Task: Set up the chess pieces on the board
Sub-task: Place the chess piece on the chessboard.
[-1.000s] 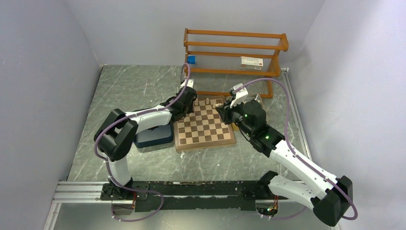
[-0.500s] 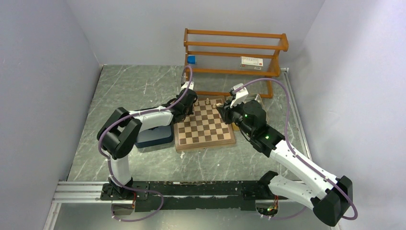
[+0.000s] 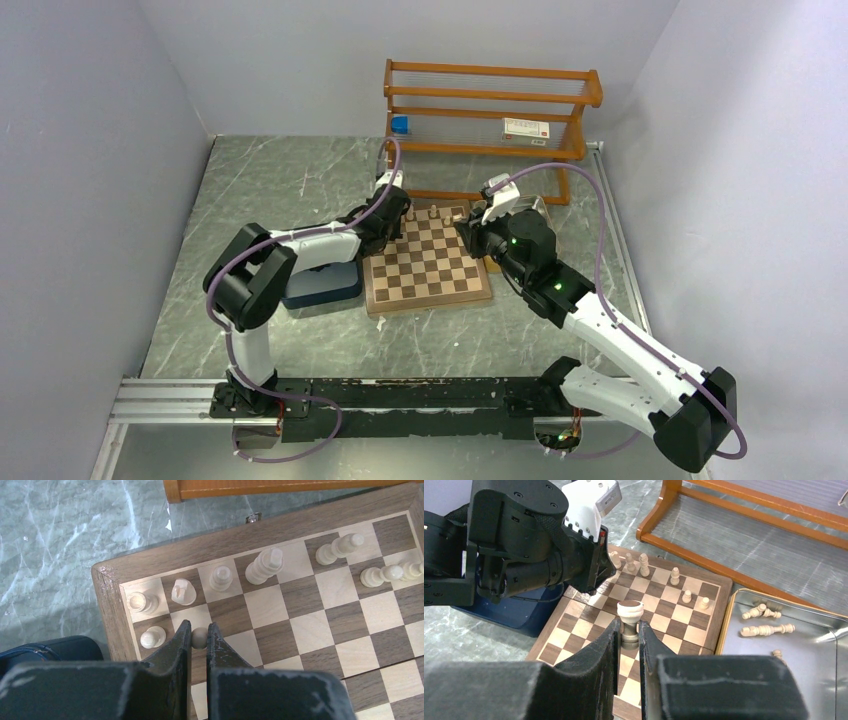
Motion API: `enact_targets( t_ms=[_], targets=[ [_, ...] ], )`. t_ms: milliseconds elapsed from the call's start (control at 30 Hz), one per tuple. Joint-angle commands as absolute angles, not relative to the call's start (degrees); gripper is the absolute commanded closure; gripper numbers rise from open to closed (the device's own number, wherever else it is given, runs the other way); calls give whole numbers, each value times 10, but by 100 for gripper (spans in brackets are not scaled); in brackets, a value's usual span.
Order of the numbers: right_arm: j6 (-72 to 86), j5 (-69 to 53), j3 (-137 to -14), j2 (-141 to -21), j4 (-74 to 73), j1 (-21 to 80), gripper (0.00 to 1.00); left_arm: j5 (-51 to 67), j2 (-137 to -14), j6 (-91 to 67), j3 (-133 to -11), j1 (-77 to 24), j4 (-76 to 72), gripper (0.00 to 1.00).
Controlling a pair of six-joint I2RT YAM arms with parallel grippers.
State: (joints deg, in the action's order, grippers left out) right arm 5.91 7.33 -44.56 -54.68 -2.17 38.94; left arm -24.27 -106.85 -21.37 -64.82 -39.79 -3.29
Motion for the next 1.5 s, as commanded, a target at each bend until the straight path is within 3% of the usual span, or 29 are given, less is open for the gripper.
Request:
enact_targets(
  t_ms=[0, 633, 1000, 1467],
  targets=[
    [53, 85, -441, -536, -26, 386, 87, -258, -1081, -208, -643, -394, -61, 90],
    [49, 93, -445, -531, -29, 386, 86, -269, -1098, -205, -641, -394, -69, 88],
    [50, 93, -443, -528, -29, 386, 86, -272, -1099, -201, -640, -393, -72, 77],
    [48, 93, -441, -529, -27, 386, 86, -282, -1107, -194, -651, -393, -62, 79]
  ],
)
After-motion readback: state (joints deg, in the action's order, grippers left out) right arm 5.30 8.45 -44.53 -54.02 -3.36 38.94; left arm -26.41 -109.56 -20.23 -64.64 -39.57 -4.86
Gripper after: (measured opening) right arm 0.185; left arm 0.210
